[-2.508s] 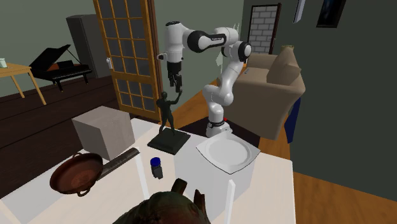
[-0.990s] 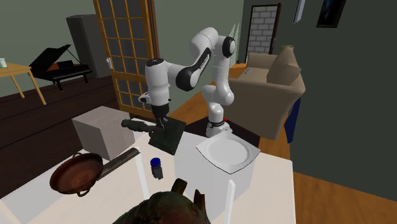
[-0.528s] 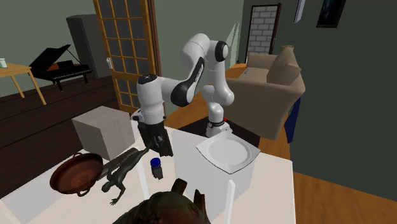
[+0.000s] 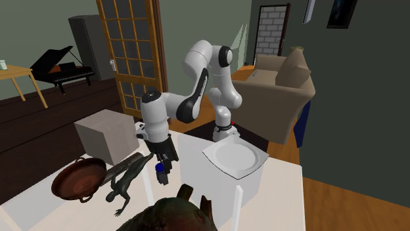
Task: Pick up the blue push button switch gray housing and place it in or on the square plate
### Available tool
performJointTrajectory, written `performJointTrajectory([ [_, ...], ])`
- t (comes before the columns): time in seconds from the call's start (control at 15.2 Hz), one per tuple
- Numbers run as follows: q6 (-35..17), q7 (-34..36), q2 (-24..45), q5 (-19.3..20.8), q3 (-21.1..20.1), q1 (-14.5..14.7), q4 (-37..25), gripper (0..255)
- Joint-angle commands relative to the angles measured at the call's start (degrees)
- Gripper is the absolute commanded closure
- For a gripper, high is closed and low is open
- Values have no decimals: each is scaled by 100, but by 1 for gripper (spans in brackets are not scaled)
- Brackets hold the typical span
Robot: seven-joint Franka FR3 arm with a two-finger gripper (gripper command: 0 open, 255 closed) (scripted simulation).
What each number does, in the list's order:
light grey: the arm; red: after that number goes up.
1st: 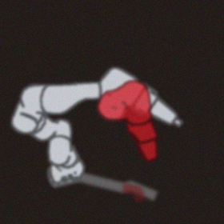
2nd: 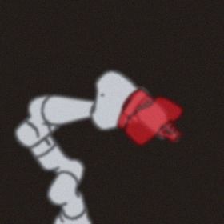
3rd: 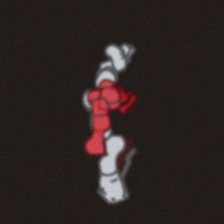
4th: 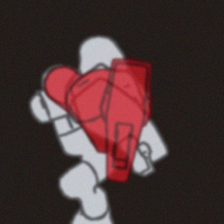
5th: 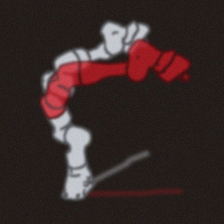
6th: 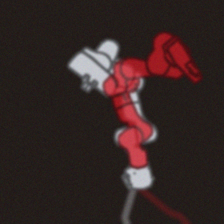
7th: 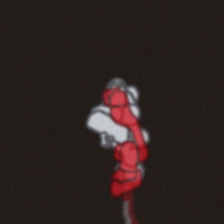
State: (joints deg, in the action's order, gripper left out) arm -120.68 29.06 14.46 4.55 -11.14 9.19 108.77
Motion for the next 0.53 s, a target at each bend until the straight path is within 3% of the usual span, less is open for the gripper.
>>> performJointTrajectory([
  [0.0, -129, 18, 61, 18, 4, 6, 68, 0],
  [0.46, -169, 21, 80, 24, 6, 6, 89, 0],
])
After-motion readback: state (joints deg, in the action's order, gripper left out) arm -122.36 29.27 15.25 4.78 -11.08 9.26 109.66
